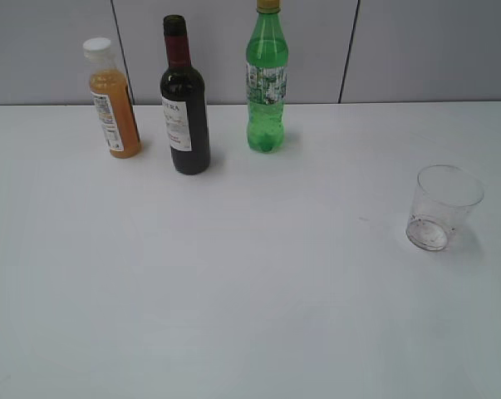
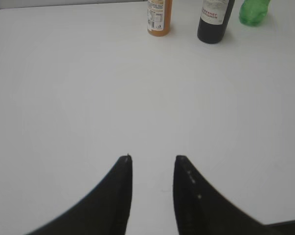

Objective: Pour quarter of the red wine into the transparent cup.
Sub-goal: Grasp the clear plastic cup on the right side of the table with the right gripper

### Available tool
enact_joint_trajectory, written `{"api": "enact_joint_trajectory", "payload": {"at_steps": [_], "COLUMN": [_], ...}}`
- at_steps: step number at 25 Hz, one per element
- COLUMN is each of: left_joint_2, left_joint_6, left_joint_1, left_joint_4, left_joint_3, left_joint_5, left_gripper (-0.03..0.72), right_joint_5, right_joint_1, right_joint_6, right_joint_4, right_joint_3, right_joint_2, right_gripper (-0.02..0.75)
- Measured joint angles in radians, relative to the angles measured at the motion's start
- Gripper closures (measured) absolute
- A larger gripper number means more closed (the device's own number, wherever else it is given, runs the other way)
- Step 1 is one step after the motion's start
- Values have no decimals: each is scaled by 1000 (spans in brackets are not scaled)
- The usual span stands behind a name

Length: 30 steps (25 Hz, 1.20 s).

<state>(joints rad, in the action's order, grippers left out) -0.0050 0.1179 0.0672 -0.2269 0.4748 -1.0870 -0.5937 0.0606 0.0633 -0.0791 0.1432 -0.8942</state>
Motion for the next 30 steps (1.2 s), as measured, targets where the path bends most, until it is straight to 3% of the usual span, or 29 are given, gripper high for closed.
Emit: {"api": "enact_joint_trajectory", "payload": {"at_steps": [3, 8, 15, 20, 30], "left_joint_2": [0, 0, 0, 0, 0], "left_joint_6": [0, 0, 0, 0, 0], "left_joint_1": [0, 0, 0, 0, 0], "left_joint_4": [0, 0, 0, 0, 0], "left_joint_3": [0, 0, 0, 0, 0], "left_joint_5": [0, 0, 0, 0, 0], "left_gripper": [459, 459, 459, 459, 459], "right_joint_5": [-66, -242, -578, -604, -614], "right_joint_1": [0, 0, 0, 0, 0], "right_joint_6": [-94, -191, -72, -26, -6], "right_joint_4": [-28, -173, -142, -141, -141], "right_joint_3": [-4, -52, -145, -144, -79], "right_joint_2": [-113, -302, -623, -780, -807], "right_gripper": [120, 86, 85, 92, 76]}}
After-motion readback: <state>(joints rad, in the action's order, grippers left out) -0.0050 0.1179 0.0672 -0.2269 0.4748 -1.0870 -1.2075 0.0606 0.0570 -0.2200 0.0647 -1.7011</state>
